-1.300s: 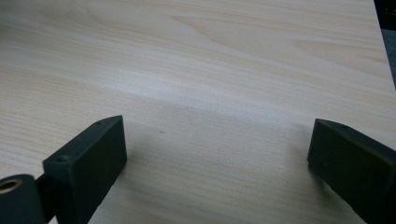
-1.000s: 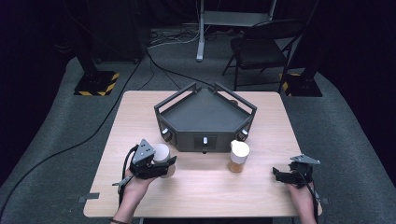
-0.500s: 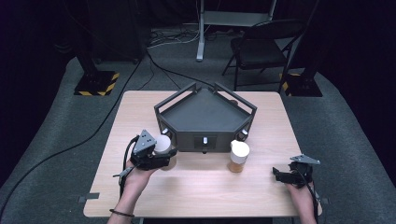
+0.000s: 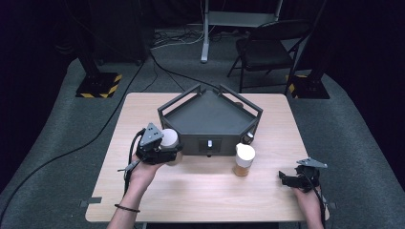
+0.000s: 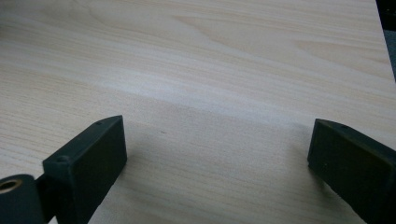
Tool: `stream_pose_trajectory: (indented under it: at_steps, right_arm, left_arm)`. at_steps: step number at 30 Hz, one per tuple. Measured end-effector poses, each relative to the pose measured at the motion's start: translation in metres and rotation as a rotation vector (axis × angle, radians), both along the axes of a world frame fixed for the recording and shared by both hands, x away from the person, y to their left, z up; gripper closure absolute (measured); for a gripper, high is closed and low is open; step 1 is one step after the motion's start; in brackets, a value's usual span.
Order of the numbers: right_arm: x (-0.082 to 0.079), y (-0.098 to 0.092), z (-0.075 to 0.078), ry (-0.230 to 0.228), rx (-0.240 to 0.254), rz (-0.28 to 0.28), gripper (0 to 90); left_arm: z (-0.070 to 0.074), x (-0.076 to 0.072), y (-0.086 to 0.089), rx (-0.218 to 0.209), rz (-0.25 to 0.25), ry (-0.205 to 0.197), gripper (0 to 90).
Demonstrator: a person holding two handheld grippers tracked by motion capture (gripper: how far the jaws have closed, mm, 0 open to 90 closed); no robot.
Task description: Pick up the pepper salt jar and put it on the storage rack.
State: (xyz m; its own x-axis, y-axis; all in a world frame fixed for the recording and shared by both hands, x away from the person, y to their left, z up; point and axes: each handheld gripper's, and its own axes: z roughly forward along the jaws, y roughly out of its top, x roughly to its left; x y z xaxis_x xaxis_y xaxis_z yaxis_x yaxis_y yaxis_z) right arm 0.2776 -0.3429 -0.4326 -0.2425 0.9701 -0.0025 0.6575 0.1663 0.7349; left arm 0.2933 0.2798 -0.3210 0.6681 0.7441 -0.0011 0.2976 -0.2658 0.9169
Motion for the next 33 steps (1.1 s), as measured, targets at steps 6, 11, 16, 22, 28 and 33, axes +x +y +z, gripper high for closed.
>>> stream_pose_trajectory:
  at_steps: [6,11,16,22,28,33]
  right_arm:
    - [0.0,0.0,0.0,0.0,0.0,0.001,3.6]
    - [0.0,0.0,0.0,0.0,0.0,0.001,3.6]
    - [0.0,0.0,0.0,0.0,0.0,0.002,3.6]
    - [0.0,0.0,0.0,0.0,0.0,0.003,3.6]
    - [0.0,0.0,0.0,0.0,0.0,0.003,3.6]
    - [0.0,0.0,0.0,0.0,0.0,0.003,3.6]
  left_arm:
    - [0.01,0.006,-0.004,-0.001,-0.003,-0.008,34.0]
    - [0.018,0.011,-0.008,0.006,-0.001,-0.014,34.0]
    - [0.027,0.016,-0.011,0.014,-0.006,-0.017,34.0]
    - [0.034,0.022,-0.013,0.01,0.0,-0.02,34.0]
    - [0.038,0.029,-0.017,0.01,0.001,-0.02,34.0]
    - [0.042,0.032,-0.019,0.003,0.001,-0.021,34.0]
